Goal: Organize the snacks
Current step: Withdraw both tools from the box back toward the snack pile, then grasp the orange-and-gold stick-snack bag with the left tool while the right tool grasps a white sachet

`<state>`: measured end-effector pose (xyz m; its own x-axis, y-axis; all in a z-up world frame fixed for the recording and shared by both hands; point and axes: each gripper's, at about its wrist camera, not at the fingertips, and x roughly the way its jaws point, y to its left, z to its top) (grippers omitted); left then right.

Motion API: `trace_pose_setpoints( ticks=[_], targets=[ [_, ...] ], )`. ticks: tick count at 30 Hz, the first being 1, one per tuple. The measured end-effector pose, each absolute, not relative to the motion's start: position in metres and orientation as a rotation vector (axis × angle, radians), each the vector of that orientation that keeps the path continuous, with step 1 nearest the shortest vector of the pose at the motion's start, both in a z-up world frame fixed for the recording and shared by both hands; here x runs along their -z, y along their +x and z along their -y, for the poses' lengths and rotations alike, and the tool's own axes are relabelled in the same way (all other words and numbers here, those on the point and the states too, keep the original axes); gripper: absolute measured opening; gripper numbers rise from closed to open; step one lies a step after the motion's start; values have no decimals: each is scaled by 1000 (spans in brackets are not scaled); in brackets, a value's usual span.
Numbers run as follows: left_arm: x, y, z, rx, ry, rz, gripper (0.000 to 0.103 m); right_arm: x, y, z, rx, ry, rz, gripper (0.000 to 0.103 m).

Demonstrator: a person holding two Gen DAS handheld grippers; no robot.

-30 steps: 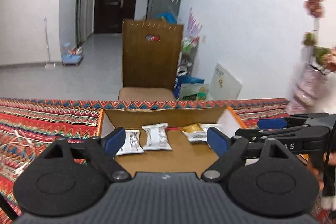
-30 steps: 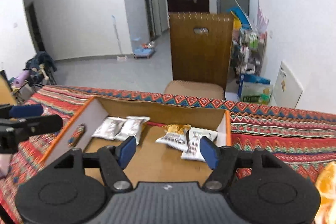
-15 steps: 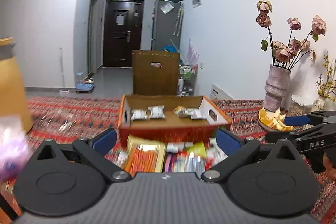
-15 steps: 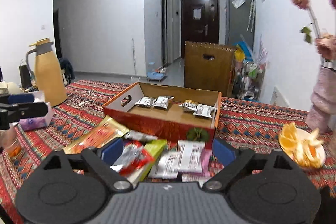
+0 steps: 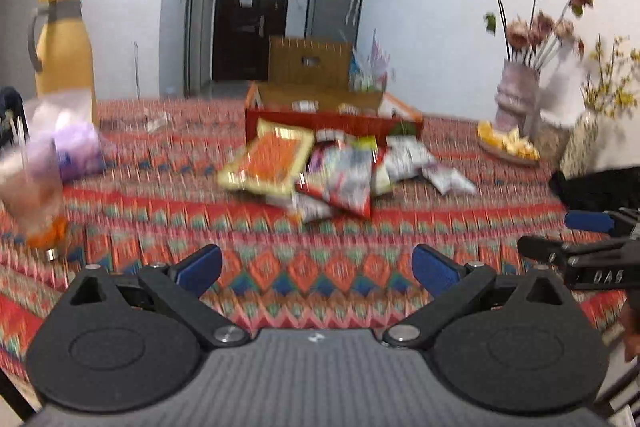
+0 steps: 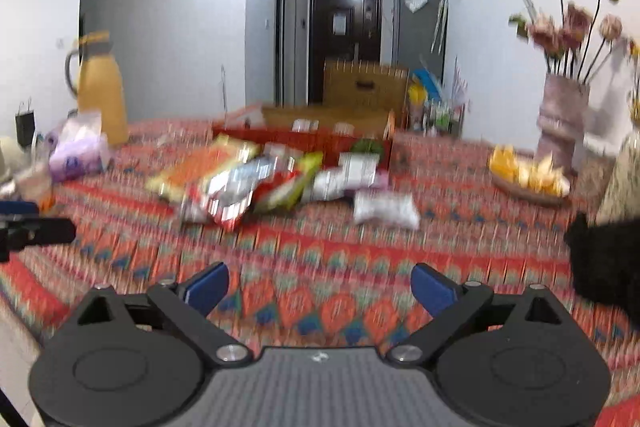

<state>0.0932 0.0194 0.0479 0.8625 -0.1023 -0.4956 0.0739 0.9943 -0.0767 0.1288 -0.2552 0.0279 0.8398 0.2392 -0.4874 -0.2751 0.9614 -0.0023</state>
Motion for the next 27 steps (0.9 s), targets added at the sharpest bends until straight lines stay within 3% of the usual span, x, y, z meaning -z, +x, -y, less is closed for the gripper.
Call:
trace_pose_setpoints(
  ticks=[12,27],
  targets=[
    [-39,103,-9,95,-24,-566,103,2,117,259,-254,-71,-571,98],
    [-42,193,-11,86,8,-567,103,3,202,267,-220,-62,-607,97]
  ],
)
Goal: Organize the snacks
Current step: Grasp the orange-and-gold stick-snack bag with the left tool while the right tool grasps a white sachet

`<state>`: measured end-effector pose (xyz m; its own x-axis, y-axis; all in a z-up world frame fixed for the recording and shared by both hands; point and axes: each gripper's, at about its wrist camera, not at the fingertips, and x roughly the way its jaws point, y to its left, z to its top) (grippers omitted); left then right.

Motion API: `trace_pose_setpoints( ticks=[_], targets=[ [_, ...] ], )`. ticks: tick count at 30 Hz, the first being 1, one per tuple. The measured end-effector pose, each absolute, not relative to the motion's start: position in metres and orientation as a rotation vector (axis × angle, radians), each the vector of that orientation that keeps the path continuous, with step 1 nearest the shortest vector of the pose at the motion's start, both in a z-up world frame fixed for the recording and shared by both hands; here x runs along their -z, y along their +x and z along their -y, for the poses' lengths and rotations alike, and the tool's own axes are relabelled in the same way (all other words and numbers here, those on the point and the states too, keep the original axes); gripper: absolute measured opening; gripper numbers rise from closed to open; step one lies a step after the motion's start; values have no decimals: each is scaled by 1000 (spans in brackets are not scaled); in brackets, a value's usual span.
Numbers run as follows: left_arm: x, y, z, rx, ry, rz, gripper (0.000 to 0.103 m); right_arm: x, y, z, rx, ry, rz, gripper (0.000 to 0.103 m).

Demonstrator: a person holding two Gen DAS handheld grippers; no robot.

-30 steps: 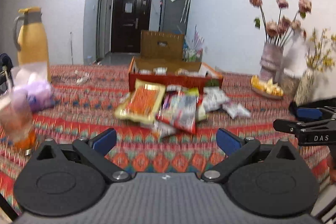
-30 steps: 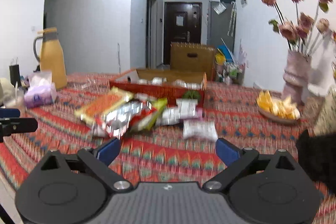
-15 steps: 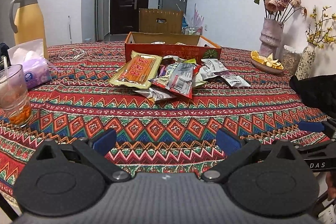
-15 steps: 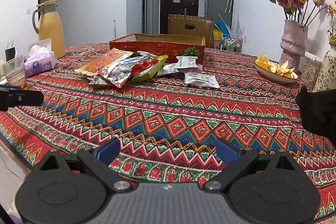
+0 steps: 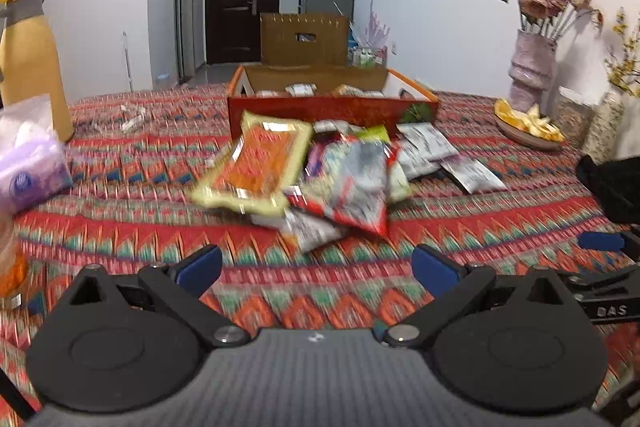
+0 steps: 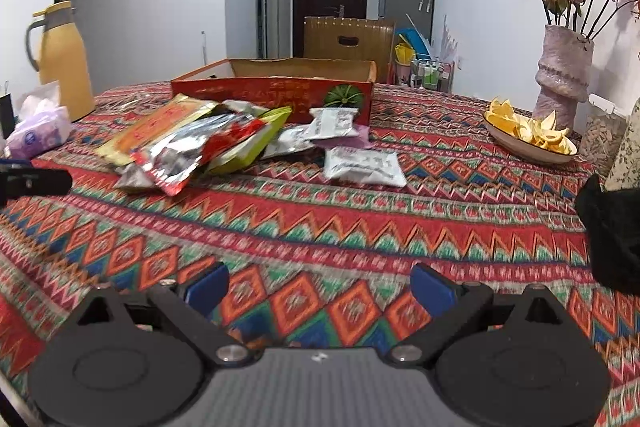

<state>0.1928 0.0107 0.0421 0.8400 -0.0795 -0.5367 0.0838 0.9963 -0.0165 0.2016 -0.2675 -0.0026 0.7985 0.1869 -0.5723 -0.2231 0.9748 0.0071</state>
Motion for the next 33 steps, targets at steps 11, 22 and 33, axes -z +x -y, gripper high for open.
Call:
trace_pose_setpoints(
  ticks=[11,22,33],
  targets=[
    [-45,317,-31,61,105,-562,96,-6,298,268,-236,-92,-597,96],
    [-2,388,-44,92,91,-643,94,14,387,276,-183,-14,-653,90],
    [-15,377,-61,105,29,-623,29,27,393,280,-173,-10,-670,73]
  ],
)
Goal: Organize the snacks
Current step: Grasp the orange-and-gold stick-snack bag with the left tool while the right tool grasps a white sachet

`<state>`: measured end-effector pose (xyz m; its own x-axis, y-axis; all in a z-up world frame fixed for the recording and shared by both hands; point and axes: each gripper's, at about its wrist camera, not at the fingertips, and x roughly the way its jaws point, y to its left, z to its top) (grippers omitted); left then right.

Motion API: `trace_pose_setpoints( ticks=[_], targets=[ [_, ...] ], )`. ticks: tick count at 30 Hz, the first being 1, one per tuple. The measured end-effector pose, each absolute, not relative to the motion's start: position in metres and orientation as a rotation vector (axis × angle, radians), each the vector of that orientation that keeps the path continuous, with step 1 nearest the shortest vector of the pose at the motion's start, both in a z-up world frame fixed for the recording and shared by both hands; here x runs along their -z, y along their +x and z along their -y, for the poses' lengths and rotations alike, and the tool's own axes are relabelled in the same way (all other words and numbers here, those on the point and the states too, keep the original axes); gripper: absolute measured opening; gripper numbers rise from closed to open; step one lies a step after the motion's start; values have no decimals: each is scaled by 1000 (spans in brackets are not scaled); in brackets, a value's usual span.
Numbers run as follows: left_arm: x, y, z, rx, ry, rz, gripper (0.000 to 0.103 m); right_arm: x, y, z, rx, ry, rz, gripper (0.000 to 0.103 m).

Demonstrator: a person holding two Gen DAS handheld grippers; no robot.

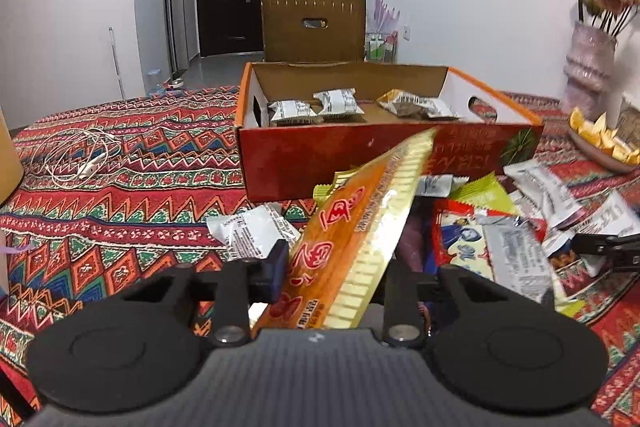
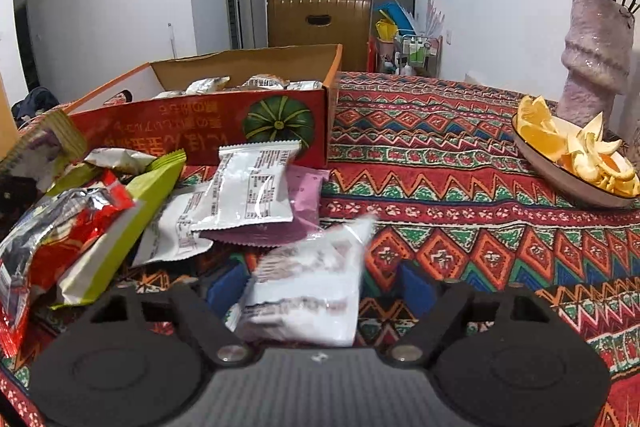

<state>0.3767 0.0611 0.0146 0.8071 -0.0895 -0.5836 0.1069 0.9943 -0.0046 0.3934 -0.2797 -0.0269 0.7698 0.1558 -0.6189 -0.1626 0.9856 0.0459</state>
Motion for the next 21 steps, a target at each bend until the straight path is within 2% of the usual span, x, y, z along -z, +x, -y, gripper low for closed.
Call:
trace_pose_setpoints(
  ticks=[2,4,6,7,11,21],
  targets=[
    [-20,371,-63,82,30,-618,25,25,392,281,-166,-11,-667,59],
    [-26,364,-63,56,26,-608,21,23,389,280,-168,-18,-669,39],
    [-34,354,-64,45,9,-595,19,21,382,279,-173,-20,-671,31],
    [-38,346,-64,46,0,-585,18,20,377,279,-180,-23,-671,23],
    [-51,315,-63,40,-31,-574,17,16,346,278,-183,-21,-653,15],
    [-66,220,-48,68,-107,-563,17,-7,245,272,-262,18,-607,15]
  ],
)
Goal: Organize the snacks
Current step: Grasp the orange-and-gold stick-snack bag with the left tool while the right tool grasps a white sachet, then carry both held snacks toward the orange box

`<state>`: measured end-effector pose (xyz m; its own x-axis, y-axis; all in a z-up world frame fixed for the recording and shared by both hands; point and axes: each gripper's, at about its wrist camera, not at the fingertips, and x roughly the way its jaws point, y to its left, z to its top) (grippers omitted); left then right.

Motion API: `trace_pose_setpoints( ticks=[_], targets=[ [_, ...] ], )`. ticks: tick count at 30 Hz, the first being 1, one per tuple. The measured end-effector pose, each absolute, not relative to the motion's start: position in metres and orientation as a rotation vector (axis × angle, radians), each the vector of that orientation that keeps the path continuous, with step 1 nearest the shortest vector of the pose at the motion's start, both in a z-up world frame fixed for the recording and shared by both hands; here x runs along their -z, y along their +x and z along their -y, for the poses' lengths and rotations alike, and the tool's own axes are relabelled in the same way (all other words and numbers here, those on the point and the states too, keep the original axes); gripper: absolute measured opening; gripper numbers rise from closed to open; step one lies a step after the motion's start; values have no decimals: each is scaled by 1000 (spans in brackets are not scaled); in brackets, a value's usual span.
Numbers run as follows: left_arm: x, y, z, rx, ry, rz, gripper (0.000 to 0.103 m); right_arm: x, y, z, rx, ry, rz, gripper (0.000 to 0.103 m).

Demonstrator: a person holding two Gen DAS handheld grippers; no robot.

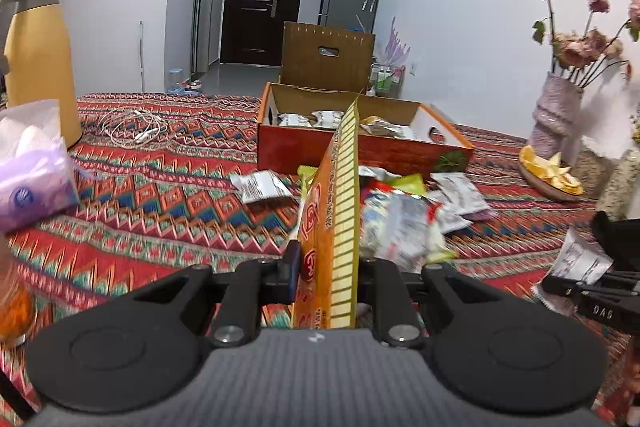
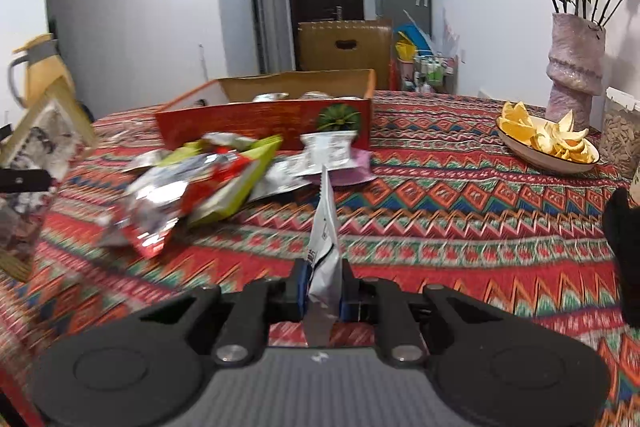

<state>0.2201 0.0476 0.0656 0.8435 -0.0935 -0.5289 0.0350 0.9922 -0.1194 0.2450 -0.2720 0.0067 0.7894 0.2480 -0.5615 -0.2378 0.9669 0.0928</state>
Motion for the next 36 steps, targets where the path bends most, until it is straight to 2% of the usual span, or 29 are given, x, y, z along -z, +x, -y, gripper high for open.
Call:
trace_pose_setpoints(
  ticks=[10,19,28,36],
  targets=[
    [-70,160,-27,122,-97,-562,17,-15,179,254,-332,4,-594,15],
    [-76,155,-28,128,-105,-538,17,-19,175,251,-337,-2,-587,15],
    [-106,219,-30,104,-56,-487,17,-47,230,243,-407,-32,-567,15],
    [-140,343,-26,72,7,-417,17,-103,349,222,-515,-75,-490,15]
  ],
)
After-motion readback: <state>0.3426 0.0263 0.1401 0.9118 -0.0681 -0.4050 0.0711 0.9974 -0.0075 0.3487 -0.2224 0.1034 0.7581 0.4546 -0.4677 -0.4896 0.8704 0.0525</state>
